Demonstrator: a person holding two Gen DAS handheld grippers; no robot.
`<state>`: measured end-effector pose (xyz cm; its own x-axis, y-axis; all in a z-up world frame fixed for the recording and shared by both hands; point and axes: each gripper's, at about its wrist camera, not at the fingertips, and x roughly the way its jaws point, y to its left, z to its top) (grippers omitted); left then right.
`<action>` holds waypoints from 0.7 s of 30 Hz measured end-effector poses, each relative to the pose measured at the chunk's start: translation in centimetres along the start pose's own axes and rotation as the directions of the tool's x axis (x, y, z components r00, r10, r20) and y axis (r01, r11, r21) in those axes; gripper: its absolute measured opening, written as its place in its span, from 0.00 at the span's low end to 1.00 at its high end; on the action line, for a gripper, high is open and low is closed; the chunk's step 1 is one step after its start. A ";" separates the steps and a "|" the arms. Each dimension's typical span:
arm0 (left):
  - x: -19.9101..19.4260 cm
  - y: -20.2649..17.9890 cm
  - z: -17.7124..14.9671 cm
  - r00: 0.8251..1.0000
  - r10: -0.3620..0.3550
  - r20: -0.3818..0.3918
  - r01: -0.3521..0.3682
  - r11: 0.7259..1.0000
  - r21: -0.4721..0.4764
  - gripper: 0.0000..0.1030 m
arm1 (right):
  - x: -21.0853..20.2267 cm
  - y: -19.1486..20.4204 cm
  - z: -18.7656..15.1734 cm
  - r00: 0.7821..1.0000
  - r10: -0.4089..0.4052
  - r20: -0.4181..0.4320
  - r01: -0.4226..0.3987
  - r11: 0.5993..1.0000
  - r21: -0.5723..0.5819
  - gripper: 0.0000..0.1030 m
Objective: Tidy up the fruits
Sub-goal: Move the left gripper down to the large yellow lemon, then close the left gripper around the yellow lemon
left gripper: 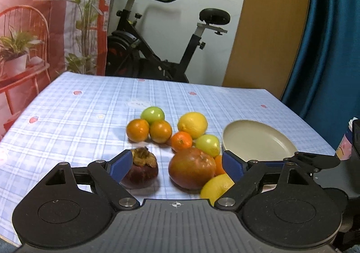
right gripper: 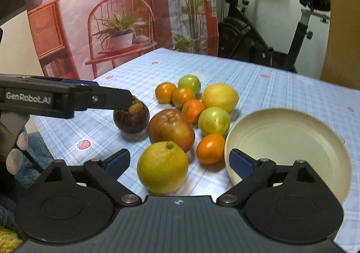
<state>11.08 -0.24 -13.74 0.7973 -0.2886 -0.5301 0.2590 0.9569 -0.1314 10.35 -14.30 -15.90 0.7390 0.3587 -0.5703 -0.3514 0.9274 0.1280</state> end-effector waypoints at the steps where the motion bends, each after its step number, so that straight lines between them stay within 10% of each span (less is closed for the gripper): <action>1: 0.1 0.0 -0.1 1.000 -0.007 -0.005 0.007 1.000 -0.002 0.82 | 0.1 -0.1 -0.1 1.000 0.007 -0.003 -0.007 1.000 0.005 0.91; 21: 5.2 -1.6 -2.2 0.950 -0.250 -0.188 0.247 0.968 -0.039 0.64 | 1.9 -0.2 -1.4 0.991 0.119 -0.068 -0.118 0.993 0.020 0.59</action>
<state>13.60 -3.15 -18.09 0.5903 -0.5072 -0.6279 0.4265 0.8564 -0.2909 10.98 -13.97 -18.13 0.6508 0.4585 -0.6052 -0.4244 0.8806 0.2107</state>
